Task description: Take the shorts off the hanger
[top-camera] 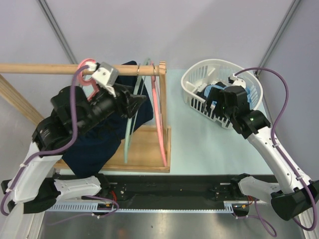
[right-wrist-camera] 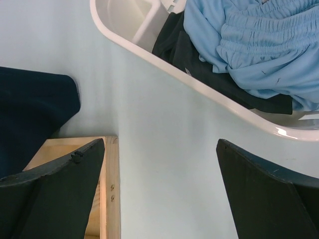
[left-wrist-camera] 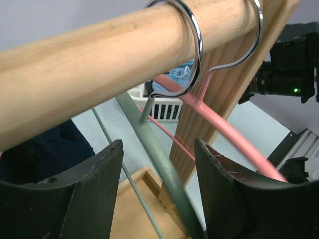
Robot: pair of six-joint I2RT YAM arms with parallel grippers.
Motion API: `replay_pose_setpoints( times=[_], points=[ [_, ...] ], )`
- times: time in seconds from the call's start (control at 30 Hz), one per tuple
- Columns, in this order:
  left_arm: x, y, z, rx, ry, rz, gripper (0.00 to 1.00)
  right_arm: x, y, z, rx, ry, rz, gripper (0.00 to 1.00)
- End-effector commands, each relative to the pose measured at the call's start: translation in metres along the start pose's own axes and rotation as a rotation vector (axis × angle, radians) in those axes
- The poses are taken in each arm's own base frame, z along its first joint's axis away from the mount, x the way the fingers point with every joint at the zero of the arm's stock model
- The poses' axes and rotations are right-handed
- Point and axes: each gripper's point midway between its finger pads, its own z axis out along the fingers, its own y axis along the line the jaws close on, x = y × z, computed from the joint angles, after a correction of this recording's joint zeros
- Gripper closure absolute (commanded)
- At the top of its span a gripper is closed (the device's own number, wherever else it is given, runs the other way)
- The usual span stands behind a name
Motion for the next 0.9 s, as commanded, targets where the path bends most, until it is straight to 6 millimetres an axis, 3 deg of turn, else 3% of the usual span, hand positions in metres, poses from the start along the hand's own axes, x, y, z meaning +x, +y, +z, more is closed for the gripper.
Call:
replay_pose_setpoints(
  times=[0.0,0.2,0.37,0.57,0.87],
  points=[
    [-0.036,-0.003,-0.038,0.042,-0.146,-0.044,0.32,-0.003,0.004,-0.005,-0.020,-0.021,0.016,0.00],
    [-0.064,0.007,-0.084,0.028,-0.257,-0.049,0.29,0.002,0.003,-0.004,-0.020,-0.009,0.017,0.00],
    [-0.057,0.044,-0.102,-0.158,-0.205,0.008,0.28,0.004,0.003,-0.005,-0.021,-0.006,0.016,0.00],
    [-0.039,0.079,-0.101,-0.372,-0.070,0.058,0.27,0.010,0.002,-0.003,-0.017,0.008,0.007,0.00],
    [-0.011,0.101,-0.094,-0.516,0.046,0.068,0.32,0.013,0.001,-0.001,-0.010,0.017,-0.002,0.00]
  ],
)
